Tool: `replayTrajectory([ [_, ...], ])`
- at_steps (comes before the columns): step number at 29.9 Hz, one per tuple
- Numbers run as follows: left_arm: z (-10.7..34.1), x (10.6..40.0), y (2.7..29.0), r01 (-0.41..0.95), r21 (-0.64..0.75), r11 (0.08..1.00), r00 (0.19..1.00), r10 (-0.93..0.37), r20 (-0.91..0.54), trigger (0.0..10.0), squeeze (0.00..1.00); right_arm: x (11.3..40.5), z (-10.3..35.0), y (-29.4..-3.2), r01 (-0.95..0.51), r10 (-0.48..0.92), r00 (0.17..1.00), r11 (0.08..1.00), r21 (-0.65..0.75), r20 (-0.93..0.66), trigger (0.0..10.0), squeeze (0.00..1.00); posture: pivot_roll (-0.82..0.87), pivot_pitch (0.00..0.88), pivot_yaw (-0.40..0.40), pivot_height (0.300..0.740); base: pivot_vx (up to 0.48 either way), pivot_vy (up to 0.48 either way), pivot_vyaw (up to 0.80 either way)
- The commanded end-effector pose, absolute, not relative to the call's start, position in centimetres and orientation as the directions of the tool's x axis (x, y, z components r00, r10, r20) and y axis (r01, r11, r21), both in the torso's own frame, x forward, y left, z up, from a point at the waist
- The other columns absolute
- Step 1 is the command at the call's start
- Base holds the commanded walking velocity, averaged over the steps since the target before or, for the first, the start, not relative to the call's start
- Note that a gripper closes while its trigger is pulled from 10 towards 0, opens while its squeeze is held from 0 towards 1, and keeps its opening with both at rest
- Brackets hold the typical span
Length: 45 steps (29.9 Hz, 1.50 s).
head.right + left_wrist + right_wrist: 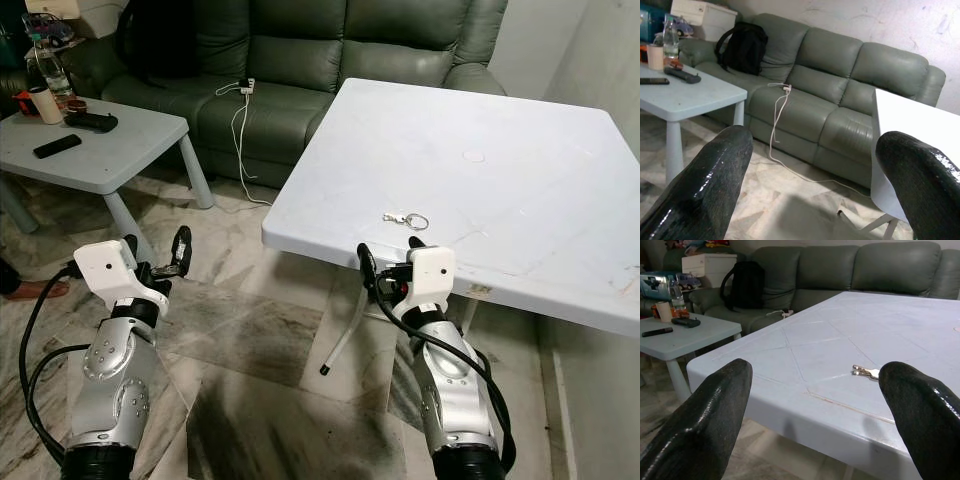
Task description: Hang keys on a hook
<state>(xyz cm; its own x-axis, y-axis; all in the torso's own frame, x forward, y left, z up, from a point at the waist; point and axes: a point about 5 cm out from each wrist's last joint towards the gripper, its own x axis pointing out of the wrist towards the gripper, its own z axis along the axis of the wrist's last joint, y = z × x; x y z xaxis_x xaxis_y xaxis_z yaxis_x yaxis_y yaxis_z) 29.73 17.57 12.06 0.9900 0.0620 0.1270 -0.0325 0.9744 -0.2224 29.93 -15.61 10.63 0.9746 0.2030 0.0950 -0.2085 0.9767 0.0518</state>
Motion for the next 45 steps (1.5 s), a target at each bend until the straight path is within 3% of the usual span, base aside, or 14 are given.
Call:
replayTrajectory([
  [1,12.6,29.9,17.5,-0.024,-0.231,0.973,0.989,0.057,0.138,10.0,0.00,30.0,11.4,-15.8,-0.197,0.191,0.974,0.980,0.041,0.121,10.0,0.00,0.01,0.000,-0.039,0.740,0.416,0.000,0.00],
  [24,12.4,29.8,16.9,-0.013,-0.249,0.968,0.995,0.037,0.095,10.0,0.00,30.0,11.5,-15.3,-0.218,0.213,0.971,0.976,0.029,0.110,10.0,0.00,0.01,0.000,-0.048,0.740,0.401,0.000,0.00],
  [39,11.7,28.8,14.7,0.062,-0.179,0.982,0.995,-0.046,0.093,10.0,0.00,29.7,11.3,-15.0,-0.274,0.271,0.958,0.962,0.020,0.091,10.0,0.00,0.02,0.000,-0.062,0.740,0.000,0.000,0.00],
  [40,11.3,28.3,14.1,0.090,-0.149,0.985,0.993,-0.077,0.088,10.0,0.00,29.7,11.4,-15.1,-0.294,0.291,0.953,0.956,0.020,0.089,10.0,0.51,0.02,0.000,-0.062,0.740,0.000,0.000,0.00],
  [41,11.3,28.3,14.1,0.090,-0.149,0.985,0.993,-0.077,0.088,10.0,0.00,29.7,11.4,-15.1,-0.294,0.291,0.953,0.956,0.020,0.089,10.0,0.51,0.02,0.000,-0.062,0.740,0.000,0.000,0.00],
  [42,11.0,28.0,13.6,0.103,-0.132,0.986,0.992,-0.093,0.080,10.0,0.00,29.6,11.4,-15.2,-0.307,0.304,0.948,0.951,0.029,0.093,10.0,1.00,0.02,0.000,-0.065,0.740,0.000,0.000,0.00],
  [45,10.6,27.4,12.9,0.119,-0.145,0.982,0.992,-0.110,0.068,10.0,0.00,29.5,11.6,-15.3,-0.338,0.335,0.938,0.941,0.015,0.094,10.0,1.00,0.02,0.000,-0.069,0.740,0.000,0.000,0.00],
])
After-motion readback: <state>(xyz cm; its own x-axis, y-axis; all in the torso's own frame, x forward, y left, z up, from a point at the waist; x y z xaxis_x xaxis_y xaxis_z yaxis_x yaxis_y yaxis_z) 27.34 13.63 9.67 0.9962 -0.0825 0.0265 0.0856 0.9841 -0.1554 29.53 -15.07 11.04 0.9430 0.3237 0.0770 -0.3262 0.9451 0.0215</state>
